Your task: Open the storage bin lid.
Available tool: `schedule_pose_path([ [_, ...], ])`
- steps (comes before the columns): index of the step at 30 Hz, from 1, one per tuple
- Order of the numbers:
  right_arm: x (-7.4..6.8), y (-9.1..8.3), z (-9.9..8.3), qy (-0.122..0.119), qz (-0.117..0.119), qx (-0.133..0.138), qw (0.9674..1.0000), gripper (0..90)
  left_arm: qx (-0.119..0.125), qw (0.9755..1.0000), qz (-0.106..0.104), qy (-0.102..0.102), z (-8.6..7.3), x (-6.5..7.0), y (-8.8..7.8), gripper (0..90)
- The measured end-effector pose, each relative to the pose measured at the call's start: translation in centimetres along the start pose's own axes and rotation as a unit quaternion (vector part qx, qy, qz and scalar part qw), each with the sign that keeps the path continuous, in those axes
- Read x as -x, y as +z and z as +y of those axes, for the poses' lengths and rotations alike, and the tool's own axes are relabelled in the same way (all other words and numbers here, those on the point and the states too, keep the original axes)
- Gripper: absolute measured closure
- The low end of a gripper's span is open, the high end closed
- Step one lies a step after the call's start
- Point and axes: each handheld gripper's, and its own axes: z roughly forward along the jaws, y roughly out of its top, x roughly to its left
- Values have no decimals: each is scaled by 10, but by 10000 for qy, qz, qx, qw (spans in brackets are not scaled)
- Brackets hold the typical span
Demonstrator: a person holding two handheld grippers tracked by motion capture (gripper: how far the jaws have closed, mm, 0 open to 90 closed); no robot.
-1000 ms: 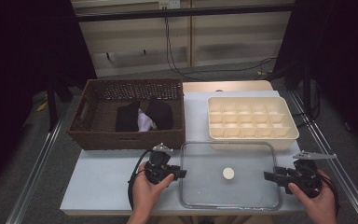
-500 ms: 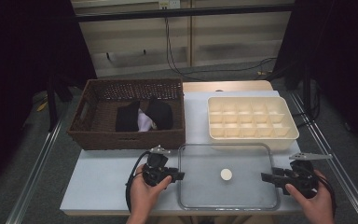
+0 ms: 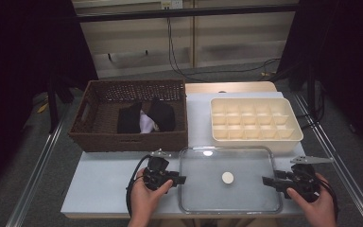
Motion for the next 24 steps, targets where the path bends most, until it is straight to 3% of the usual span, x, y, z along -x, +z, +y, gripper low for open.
schedule_pose_path([
  [2,-1,1,0,-46,-54,49,10000,358,30,9997,183,157,0,0,0,613],
  [4,0,1,1,-109,-66,24,9999,340,84,9998,147,144,0,-1,-1,605],
  [5,1,3,0,-230,-242,46,9994,292,183,9996,203,116,0,-4,-2,480],
  [9,2,0,1,-369,-278,255,9986,245,266,9987,388,193,-1,-11,-6,312],
  [10,2,0,1,-369,-278,255,9986,245,266,9987,388,193,-1,-11,-6,276],
  [12,2,-1,2,-429,-296,304,9982,211,309,9976,487,381,0,-14,-7,248],
  [14,2,1,2,-460,-309,293,9980,182,399,9969,570,364,0,-15,-8,167],
  [17,1,7,1,-573,-230,226,9978,144,386,9959,646,493,0,-19,-10,132],
  [24,-5,12,4,-730,-143,231,9970,107,397,9954,703,511,-1,-25,-13,93],
])
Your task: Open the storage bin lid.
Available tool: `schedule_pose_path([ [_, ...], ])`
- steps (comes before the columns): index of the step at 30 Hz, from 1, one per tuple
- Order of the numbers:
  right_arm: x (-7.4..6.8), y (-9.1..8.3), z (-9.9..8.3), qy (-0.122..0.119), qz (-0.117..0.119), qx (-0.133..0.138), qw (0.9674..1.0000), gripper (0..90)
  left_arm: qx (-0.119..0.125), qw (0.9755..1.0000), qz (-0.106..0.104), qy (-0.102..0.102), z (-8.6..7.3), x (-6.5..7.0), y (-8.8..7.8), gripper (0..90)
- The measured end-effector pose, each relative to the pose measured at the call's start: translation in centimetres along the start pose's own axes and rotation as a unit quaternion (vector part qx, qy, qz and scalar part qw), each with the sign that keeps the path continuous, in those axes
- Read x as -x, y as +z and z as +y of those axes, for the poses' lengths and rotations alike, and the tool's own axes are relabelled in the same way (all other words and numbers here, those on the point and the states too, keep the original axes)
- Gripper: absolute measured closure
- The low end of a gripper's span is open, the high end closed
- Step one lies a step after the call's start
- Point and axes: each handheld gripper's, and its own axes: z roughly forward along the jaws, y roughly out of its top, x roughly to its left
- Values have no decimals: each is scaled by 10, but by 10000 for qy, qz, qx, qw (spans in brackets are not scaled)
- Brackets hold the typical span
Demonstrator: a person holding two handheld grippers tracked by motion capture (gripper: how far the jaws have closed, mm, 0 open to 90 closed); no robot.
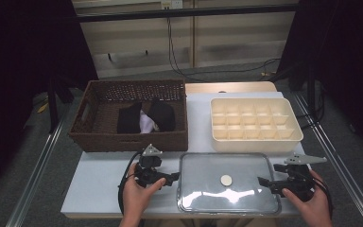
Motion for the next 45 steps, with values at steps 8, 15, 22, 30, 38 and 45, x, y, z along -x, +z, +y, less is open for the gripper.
schedule_pose_path([
  [8,-11,10,6,-254,178,-71,9995,76,114,9999,-24,57,0,-5,-5,67],
  [15,-23,17,13,-441,360,-91,9983,61,163,9999,46,33,-1,-9,-12,63],
  [22,-32,26,20,-578,507,-159,9969,53,210,9998,16,-9,3,-13,-22,64],
  [30,-39,35,30,-653,627,-146,9958,48,316,9993,-159,-88,16,-16,-36,78],
  [38,-43,38,33,-660,694,-113,9953,48,279,9996,-59,21,35,-19,-56,75],
  [45,-44,38,31,-681,703,-131,9951,48,296,9995,-61,29,58,-24,-68,75],
])
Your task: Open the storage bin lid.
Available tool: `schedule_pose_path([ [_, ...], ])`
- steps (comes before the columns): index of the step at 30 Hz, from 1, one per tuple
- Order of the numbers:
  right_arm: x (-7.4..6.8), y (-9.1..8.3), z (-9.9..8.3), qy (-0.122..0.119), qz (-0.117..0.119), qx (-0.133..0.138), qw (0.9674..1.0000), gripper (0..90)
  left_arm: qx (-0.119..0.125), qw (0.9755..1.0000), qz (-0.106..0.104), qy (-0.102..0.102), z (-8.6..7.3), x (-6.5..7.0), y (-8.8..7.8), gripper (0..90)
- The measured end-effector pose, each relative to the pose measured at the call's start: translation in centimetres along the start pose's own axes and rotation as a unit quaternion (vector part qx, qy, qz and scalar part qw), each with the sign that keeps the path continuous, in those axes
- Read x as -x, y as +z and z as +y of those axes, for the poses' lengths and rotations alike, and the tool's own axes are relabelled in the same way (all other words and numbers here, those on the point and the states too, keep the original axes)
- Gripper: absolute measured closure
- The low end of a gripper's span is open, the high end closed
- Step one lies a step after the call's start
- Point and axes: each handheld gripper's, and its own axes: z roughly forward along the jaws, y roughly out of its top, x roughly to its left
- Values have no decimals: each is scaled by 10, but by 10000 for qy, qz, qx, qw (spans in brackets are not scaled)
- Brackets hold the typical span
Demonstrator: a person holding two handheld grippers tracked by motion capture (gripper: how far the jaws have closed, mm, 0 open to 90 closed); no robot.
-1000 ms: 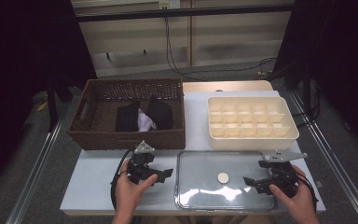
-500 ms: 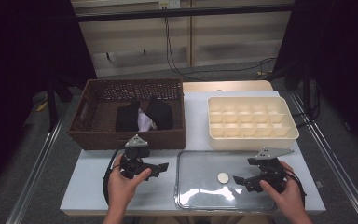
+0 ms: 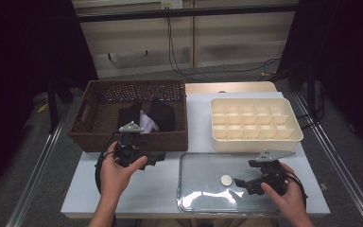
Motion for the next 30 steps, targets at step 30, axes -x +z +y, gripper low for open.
schedule_pose_path([
  [30,-2,-2,-2,-76,13,-1,10000,50,64,9979,292,-574,66,-68,21,58],
])
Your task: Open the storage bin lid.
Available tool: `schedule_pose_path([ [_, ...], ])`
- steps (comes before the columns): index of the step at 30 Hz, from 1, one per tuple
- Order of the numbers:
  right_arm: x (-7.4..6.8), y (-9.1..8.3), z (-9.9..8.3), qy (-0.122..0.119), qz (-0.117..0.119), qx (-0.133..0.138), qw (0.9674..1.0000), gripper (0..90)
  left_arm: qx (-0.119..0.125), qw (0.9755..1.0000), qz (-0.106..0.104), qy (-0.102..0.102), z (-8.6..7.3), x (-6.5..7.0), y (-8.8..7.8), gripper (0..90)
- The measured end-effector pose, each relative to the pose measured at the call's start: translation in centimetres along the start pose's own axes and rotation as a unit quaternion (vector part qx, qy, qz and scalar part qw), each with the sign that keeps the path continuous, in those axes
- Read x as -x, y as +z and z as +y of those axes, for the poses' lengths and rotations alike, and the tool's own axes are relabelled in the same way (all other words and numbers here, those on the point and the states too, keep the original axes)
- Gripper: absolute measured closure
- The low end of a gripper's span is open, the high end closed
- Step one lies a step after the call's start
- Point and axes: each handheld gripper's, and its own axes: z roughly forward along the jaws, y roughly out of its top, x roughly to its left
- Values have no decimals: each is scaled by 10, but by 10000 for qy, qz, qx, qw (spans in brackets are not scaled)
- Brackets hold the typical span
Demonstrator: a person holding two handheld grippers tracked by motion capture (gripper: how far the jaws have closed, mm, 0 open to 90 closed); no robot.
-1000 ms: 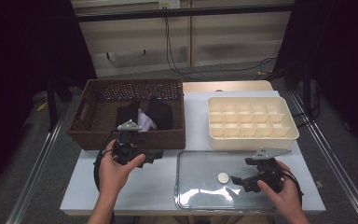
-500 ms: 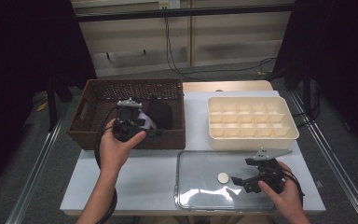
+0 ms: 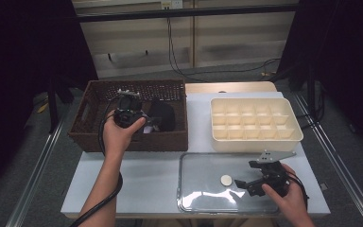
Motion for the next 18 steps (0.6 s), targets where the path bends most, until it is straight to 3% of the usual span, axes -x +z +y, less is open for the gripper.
schedule_pose_path([
  [11,-1,0,0,-15,13,-5,10000,51,-112,9995,76,-288,7,-17,19,58],
  [18,-2,0,0,-12,18,-7,10000,51,-127,9988,233,-401,12,-25,25,139],
])
